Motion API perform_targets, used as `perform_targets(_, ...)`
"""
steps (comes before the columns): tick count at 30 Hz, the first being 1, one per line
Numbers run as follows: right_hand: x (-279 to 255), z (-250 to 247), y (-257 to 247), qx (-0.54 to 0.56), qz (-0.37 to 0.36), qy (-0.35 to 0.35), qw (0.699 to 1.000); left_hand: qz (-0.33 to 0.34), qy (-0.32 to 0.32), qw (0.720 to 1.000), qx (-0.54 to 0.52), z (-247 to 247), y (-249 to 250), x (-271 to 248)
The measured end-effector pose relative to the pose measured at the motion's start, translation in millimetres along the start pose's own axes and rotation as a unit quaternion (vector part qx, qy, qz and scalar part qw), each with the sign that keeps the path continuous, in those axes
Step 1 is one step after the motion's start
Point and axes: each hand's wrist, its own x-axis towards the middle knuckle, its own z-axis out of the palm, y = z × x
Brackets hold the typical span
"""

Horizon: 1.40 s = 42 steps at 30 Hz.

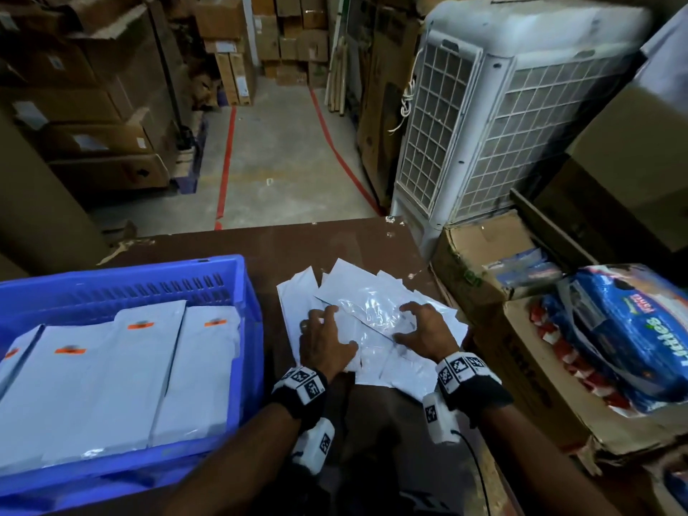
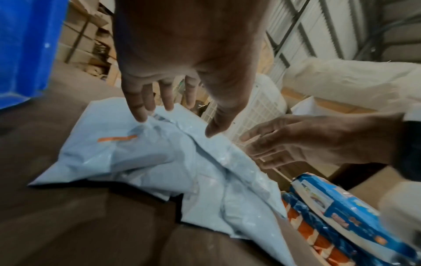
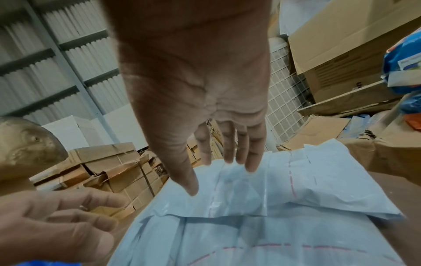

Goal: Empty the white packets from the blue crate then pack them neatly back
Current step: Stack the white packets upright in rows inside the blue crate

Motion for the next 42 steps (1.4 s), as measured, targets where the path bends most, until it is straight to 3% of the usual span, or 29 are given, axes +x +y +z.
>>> perform_targets(2,3,1,5,-0.01,0.0,0.021,1.0,-0.036,0.024,0.999,0.025,4,-6,6)
perform_targets(5,5,9,13,-0.01,0.007,-0.006,1.0,-0.111,0.027,0.993,0.025,14,-19,15)
perform_targets(9,3,26,23,-0.028,-0.002,-0.036,0.999,-0.175,-0.032,0.982,-0.057,28,-31,24)
perform_targets(16,0,38,22,-0.109,-0.018,0.02,0.994,-0.157,-0.026,0.985,-0.072,36,-40,24)
perform_targets(26,-20,23,17,0.084,-0.039,0.103,0.99,-0.093,0.052,0.971,-0.215,30,-56,11)
perform_targets(31,-50,2,11,0.256,-0.017,0.119,0.959,-0.063,0.069,0.962,-0.255,23,-52,-8)
perform_targets(35,-61,10,18,0.468,0.077,0.079,0.877,-0.035,0.082,0.957,-0.275,19,-54,-16)
perform_targets(38,-72,17,23,0.525,0.146,0.041,0.838,-0.025,0.081,0.958,-0.272,18,-53,-20)
perform_targets(42,-88,29,29,0.536,0.195,-0.008,0.821,-0.016,0.097,0.957,-0.275,15,-54,-28)
